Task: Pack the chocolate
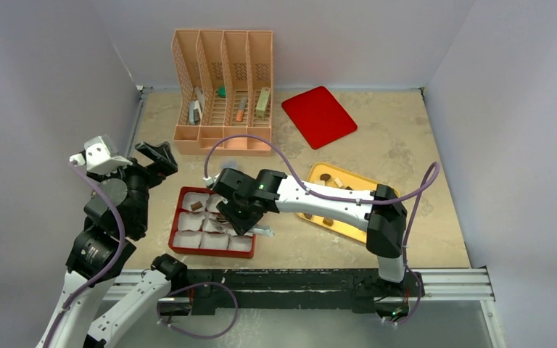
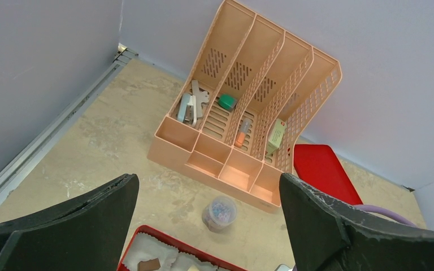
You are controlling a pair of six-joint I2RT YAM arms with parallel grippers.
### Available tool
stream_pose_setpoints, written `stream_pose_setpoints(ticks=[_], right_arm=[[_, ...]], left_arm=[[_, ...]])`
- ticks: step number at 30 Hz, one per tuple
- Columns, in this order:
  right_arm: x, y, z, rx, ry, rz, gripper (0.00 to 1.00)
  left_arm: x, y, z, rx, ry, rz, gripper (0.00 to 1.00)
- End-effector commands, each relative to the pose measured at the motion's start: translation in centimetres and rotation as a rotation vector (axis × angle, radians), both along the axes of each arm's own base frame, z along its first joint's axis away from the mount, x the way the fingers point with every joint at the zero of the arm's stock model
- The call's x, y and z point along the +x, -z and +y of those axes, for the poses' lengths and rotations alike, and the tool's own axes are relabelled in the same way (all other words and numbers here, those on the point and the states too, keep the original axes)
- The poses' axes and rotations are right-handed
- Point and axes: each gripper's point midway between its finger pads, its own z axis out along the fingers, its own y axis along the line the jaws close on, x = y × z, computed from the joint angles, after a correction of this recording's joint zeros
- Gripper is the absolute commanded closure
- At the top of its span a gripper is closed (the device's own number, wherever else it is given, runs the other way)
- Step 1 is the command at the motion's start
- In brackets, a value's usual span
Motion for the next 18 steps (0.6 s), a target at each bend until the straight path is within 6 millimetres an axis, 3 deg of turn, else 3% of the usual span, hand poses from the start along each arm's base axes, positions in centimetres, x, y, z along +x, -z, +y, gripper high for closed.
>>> stream_pose_setpoints(ticks=[1, 12, 18], right_arm=[[0.7, -2.2, 0.5, 0.036, -0.001, -0.056, 0.62], [0.6, -3.4, 0.0, 0.062, 0.005, -0.071, 0.59], [0.5, -4.5, -1.2, 0.075, 0.033, -0.081, 0.59]], left_arm=[[0.4, -1.4, -0.1, 0.007, -0.004, -0.035, 0.05], [0.9, -0.4, -0.4, 0.009, -0.002, -0.015, 0.06], [1.2, 0.6, -0.6, 0.02, 0.002, 0.002, 0.06]])
